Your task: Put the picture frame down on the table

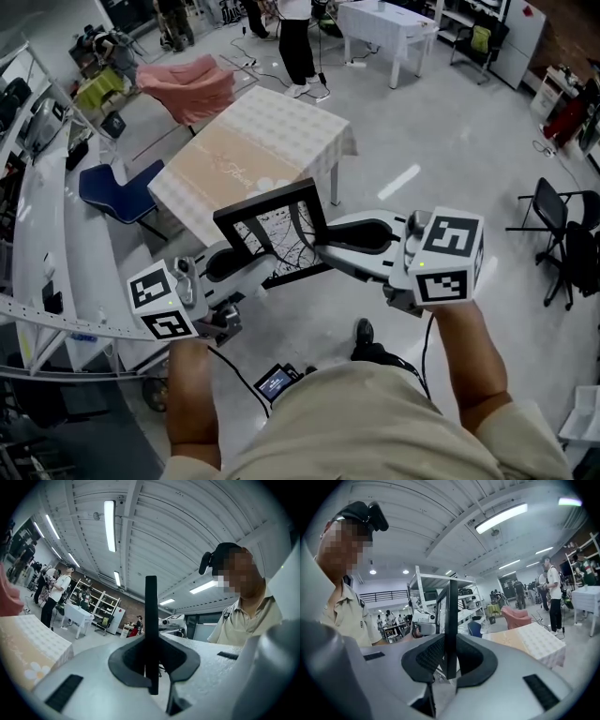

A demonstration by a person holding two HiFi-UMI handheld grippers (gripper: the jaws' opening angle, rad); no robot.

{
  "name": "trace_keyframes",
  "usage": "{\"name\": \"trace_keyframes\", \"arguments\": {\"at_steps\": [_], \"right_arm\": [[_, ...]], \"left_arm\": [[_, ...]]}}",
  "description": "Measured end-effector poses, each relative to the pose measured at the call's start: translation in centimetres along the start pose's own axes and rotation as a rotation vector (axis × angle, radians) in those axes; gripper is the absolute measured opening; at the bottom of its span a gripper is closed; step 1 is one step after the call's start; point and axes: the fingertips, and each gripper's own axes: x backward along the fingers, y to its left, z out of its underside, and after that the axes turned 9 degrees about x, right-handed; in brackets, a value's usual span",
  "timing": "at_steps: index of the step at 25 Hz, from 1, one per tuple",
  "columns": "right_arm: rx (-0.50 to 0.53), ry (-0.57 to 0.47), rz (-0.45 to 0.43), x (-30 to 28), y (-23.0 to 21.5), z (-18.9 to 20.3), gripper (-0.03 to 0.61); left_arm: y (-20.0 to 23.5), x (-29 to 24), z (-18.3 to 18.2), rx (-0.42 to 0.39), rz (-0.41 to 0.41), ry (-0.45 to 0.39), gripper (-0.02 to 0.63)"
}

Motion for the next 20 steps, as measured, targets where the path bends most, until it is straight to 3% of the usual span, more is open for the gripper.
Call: {"name": "trace_keyframes", "arguments": {"at_steps": [11,20], "right_arm": [[0.022,0.003,-0.094,7.3,-10.7,-1.1,0.069],[-0.001,0.003,-0.128,6.4,-12.4,0.9,0.069]], "left_arm": [[4.8,-11.5,-3.1,-0.014,-0.082,-0.042,0.049],[7.1,-11.5,-1.9,0.005,-0.116,-0.045,0.049]]}}
